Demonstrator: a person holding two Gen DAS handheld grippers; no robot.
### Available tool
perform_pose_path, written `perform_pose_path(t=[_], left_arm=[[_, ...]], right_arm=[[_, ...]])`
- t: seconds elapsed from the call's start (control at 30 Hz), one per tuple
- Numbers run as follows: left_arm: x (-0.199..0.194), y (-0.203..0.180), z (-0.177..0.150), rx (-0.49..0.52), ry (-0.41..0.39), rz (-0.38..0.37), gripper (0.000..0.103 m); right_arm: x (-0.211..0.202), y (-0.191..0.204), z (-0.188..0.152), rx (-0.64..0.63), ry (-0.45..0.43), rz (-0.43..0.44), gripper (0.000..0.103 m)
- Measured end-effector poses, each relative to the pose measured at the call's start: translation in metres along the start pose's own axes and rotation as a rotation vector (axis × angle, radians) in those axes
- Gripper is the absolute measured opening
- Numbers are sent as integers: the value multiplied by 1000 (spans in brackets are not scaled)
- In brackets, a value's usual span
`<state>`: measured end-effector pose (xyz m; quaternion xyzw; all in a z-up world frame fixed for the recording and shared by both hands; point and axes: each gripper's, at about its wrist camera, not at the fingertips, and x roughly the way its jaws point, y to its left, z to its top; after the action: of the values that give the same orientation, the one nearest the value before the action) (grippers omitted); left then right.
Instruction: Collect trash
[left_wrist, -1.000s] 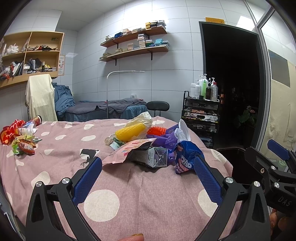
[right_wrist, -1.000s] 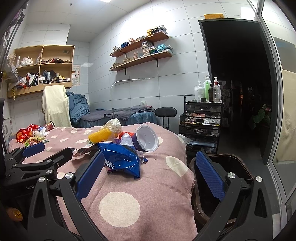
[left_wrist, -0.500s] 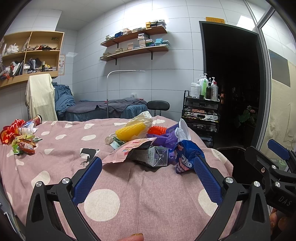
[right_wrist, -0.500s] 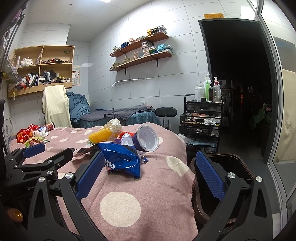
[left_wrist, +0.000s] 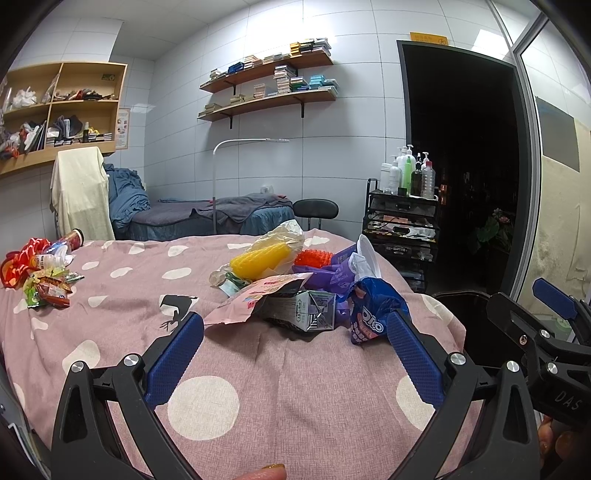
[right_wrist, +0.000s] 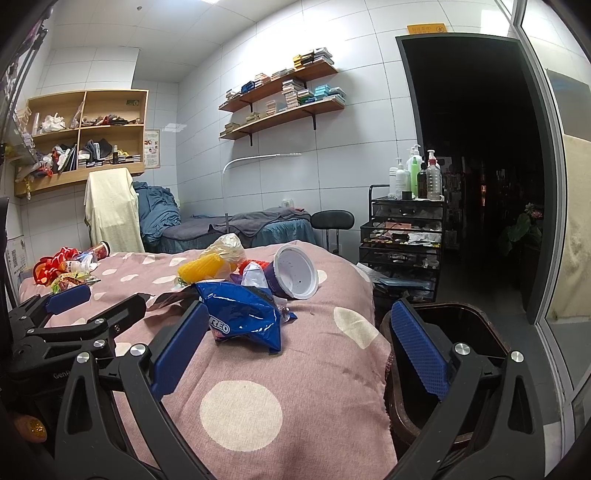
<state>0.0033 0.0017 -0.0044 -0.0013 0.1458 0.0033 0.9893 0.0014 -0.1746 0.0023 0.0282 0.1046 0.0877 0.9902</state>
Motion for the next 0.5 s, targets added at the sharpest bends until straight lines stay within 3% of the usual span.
perform_pose_path(t=[0.5], left_arm=[[3,3,-5,-1,33,-1,98]], right_arm=[[1,1,-1,8,9,10,98]])
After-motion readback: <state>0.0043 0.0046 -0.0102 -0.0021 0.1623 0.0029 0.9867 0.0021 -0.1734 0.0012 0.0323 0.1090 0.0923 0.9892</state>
